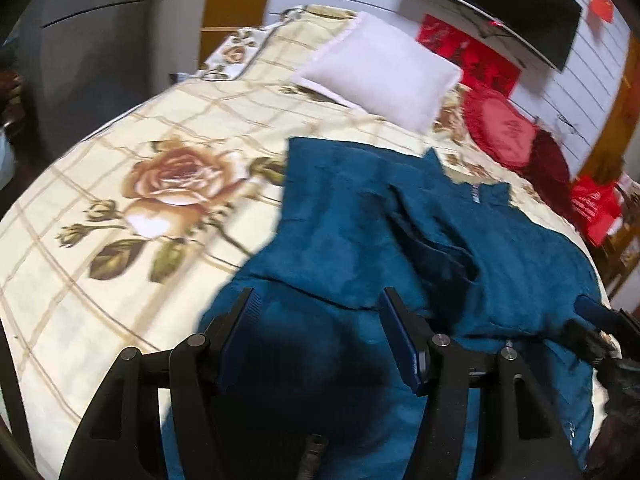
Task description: Fold large clothes
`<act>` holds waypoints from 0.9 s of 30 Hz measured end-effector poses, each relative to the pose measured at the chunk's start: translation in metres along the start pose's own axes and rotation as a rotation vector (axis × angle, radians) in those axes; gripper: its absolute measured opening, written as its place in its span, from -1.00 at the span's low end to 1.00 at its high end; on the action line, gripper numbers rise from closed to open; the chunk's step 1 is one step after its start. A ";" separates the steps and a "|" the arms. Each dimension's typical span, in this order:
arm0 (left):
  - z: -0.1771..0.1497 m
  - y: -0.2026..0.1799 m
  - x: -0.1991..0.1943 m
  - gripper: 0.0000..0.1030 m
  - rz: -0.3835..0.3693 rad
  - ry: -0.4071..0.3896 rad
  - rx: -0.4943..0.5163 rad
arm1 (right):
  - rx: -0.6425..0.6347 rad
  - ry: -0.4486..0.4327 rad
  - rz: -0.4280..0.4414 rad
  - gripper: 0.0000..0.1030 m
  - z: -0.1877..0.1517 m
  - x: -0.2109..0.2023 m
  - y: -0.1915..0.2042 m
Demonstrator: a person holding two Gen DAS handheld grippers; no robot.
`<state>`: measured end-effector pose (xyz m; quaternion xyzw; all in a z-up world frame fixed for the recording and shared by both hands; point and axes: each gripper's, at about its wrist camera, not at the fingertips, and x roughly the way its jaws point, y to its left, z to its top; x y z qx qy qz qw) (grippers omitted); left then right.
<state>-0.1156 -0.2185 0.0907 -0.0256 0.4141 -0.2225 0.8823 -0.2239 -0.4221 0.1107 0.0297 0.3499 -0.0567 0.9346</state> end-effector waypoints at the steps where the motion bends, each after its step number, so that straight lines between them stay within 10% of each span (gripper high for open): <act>1: 0.003 0.008 0.000 0.44 -0.008 0.004 -0.026 | -0.007 -0.002 -0.019 0.39 0.003 0.008 0.007; 5: 0.011 0.030 0.003 0.44 -0.051 0.015 -0.105 | -0.051 0.020 -0.134 0.39 0.015 0.054 0.030; 10: 0.012 0.035 0.008 0.44 -0.106 0.034 -0.141 | -0.098 0.114 -0.061 0.39 0.000 0.084 0.056; 27: -0.005 -0.038 0.040 0.30 -0.172 0.068 -0.013 | 0.054 0.025 -0.210 0.41 -0.066 -0.096 -0.092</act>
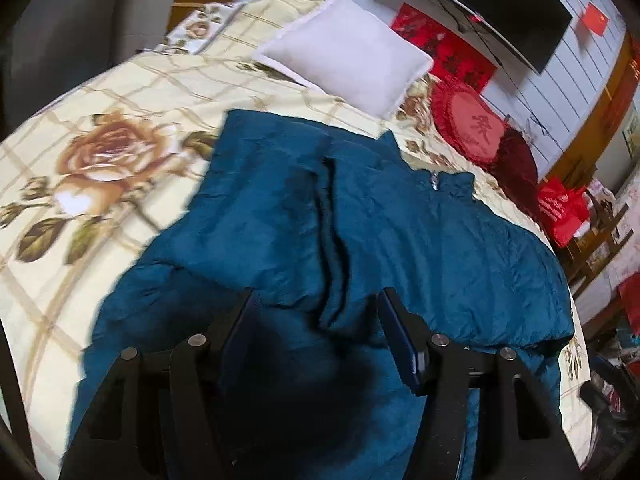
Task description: Fold large clothes
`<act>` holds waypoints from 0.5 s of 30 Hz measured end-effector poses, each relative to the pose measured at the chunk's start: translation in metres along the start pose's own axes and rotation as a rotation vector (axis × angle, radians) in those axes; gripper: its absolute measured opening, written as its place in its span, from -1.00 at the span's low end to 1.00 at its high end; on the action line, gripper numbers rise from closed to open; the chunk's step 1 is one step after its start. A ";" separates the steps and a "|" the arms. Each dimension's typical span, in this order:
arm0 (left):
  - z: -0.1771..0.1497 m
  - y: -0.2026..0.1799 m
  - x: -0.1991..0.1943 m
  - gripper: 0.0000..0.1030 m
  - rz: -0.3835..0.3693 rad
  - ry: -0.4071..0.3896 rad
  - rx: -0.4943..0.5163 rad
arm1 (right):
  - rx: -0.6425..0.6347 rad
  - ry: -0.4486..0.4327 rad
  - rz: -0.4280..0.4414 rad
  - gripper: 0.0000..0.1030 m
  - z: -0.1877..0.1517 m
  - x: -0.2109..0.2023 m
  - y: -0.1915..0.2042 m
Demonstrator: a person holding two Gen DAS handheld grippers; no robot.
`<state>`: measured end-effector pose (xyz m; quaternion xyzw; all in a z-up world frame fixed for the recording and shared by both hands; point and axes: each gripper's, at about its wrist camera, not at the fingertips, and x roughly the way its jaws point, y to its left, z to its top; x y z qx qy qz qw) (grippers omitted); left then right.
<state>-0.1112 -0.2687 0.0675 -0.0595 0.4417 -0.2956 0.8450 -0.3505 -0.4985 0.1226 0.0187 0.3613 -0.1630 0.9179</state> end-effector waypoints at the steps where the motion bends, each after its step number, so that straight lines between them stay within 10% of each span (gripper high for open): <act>1: 0.003 -0.005 0.012 -0.04 0.011 0.038 0.009 | 0.023 -0.003 -0.015 0.41 -0.003 -0.004 -0.012; 5: 0.011 -0.023 0.010 -0.52 0.063 0.010 0.093 | 0.161 -0.026 -0.058 0.42 -0.013 -0.024 -0.069; 15: 0.057 -0.023 -0.050 -0.54 0.057 -0.160 0.125 | 0.442 -0.015 -0.090 0.49 -0.009 -0.006 -0.146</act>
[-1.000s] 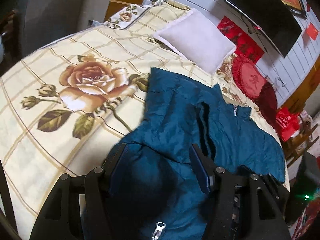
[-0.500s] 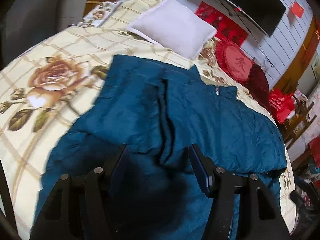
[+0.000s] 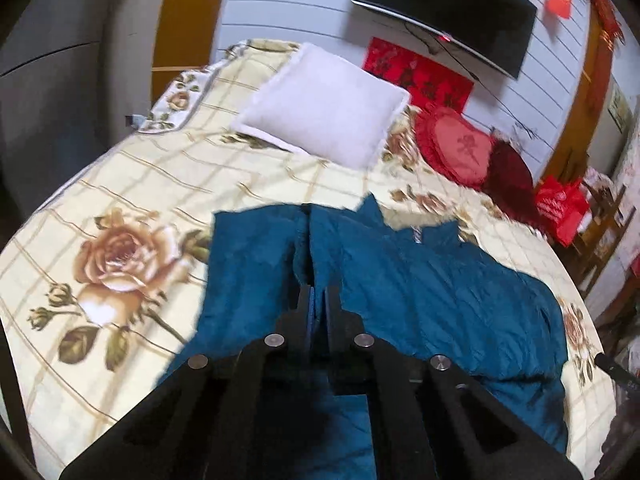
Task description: Fold large clothes
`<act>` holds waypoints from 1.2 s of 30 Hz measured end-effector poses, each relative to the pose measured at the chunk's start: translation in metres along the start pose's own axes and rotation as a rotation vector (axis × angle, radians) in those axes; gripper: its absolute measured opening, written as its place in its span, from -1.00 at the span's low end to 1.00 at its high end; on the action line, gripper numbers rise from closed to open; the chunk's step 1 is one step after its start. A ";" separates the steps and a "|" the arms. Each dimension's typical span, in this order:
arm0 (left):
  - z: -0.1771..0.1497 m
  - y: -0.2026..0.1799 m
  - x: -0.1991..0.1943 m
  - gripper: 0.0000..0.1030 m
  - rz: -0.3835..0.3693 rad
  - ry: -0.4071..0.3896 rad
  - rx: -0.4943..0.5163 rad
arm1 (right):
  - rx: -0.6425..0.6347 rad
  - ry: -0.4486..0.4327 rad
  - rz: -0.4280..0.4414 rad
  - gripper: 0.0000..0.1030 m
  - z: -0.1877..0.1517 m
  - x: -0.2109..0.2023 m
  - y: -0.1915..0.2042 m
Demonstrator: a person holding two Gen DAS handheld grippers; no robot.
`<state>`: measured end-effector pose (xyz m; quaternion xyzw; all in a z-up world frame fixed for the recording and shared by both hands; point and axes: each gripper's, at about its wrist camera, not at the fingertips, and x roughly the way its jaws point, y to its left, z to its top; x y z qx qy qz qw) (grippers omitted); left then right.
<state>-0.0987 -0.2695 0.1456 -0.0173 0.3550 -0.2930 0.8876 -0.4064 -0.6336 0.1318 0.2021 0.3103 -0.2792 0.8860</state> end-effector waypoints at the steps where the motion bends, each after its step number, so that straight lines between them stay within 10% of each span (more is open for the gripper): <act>1: 0.000 0.005 0.001 -0.53 0.018 -0.004 -0.005 | -0.004 0.004 -0.001 0.49 0.003 0.007 0.004; 12: -0.040 0.026 0.055 -0.52 0.095 0.128 -0.015 | -0.126 0.046 -0.126 0.49 0.050 0.126 0.065; 15: -0.040 0.029 0.059 -0.21 0.057 0.150 -0.048 | -0.011 0.112 -0.101 0.53 0.042 0.153 0.038; 25: -0.019 0.029 0.020 0.30 0.076 0.035 -0.057 | 0.045 0.013 -0.011 0.53 0.048 0.069 0.012; 36: -0.042 -0.009 0.077 0.30 0.183 0.158 0.084 | -0.151 0.140 -0.093 0.52 0.000 0.105 0.044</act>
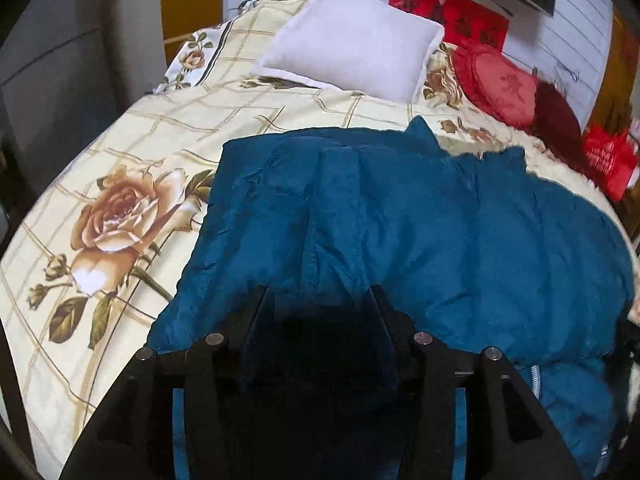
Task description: Fold large clothes
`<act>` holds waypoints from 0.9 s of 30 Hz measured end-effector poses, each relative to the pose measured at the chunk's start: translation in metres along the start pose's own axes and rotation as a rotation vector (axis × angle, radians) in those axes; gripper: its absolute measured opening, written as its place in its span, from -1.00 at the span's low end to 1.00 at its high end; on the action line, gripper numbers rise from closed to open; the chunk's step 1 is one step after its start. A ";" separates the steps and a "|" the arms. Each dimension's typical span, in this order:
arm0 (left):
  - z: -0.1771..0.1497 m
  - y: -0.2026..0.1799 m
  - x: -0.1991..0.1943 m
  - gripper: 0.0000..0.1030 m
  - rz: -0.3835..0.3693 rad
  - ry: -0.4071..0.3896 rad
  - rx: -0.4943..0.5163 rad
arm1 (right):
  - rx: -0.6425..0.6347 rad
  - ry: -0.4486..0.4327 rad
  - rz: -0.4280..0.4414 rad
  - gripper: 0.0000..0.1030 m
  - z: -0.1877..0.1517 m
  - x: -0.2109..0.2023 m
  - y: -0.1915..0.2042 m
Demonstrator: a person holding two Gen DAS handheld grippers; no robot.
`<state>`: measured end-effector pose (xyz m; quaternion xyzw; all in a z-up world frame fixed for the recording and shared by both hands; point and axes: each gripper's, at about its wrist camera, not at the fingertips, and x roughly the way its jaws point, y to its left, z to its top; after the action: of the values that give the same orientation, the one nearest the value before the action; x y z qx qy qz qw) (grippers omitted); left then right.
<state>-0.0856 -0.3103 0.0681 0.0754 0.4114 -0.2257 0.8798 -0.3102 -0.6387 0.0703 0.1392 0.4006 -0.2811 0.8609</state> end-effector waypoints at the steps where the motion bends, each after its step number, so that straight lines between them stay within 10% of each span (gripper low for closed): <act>1: 0.001 0.000 -0.003 0.30 0.007 -0.016 0.009 | 0.010 -0.019 0.005 0.52 0.002 -0.008 -0.001; 6: 0.013 0.001 -0.014 0.30 0.007 -0.075 -0.023 | 0.035 -0.170 0.075 0.54 0.027 -0.050 0.009; 20: 0.017 -0.024 0.024 0.30 0.051 -0.027 0.067 | -0.070 -0.107 0.007 0.79 0.058 0.058 0.071; 27: 0.016 -0.024 0.028 0.30 0.051 -0.008 0.069 | -0.007 -0.131 0.095 0.78 0.050 0.008 0.068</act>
<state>-0.0695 -0.3463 0.0585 0.1151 0.3978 -0.2177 0.8838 -0.2351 -0.6105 0.0977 0.1363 0.3374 -0.2473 0.8980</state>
